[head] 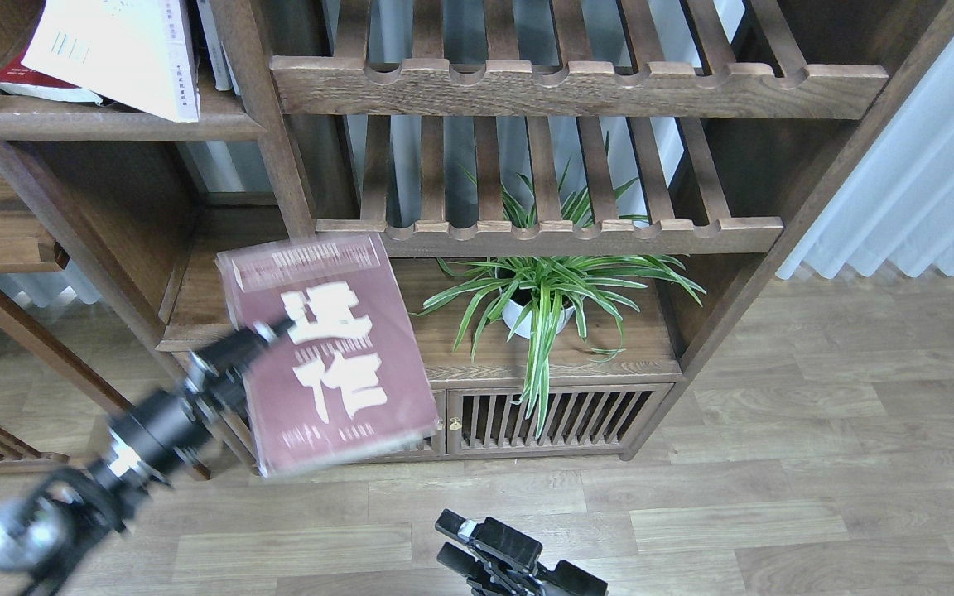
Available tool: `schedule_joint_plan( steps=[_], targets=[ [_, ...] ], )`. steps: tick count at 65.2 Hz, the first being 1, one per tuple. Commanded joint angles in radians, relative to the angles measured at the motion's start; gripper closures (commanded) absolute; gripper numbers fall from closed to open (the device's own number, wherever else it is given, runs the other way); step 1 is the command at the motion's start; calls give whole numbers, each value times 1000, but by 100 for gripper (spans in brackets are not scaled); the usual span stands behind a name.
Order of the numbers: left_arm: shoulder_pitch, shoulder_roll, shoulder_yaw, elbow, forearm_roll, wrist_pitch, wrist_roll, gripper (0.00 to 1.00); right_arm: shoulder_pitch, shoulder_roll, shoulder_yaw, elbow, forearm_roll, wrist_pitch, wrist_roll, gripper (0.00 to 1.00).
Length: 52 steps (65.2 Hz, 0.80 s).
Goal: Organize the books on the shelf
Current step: 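Lift the maroon book with the left gripper onto the upper corner shelf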
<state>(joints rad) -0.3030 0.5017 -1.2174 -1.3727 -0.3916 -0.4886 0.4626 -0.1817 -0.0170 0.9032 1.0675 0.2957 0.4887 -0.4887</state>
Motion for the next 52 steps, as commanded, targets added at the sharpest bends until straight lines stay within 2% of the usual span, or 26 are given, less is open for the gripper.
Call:
schedule_joint_plan(
  steps=[1,6,20,39,52],
  targets=[
    [-120,93,-83,10,76,0,1,100,-5,0,-1,-1,-1,0,0,0],
    [-169,152,-117,52,88,0,26,100,-7,0,0,-3,0,0,0,0],
    [-294,161,-224,181,218,0,26,100,-12,0,2,-1,2,0,0,0],
    [-384,175,-364,308,430,0,26,100,-13,0,2,-1,2,0,0,0],
    [-452,175,-373,359,473,0,26,100,-13,0,2,0,2,0,0,0]
  ],
)
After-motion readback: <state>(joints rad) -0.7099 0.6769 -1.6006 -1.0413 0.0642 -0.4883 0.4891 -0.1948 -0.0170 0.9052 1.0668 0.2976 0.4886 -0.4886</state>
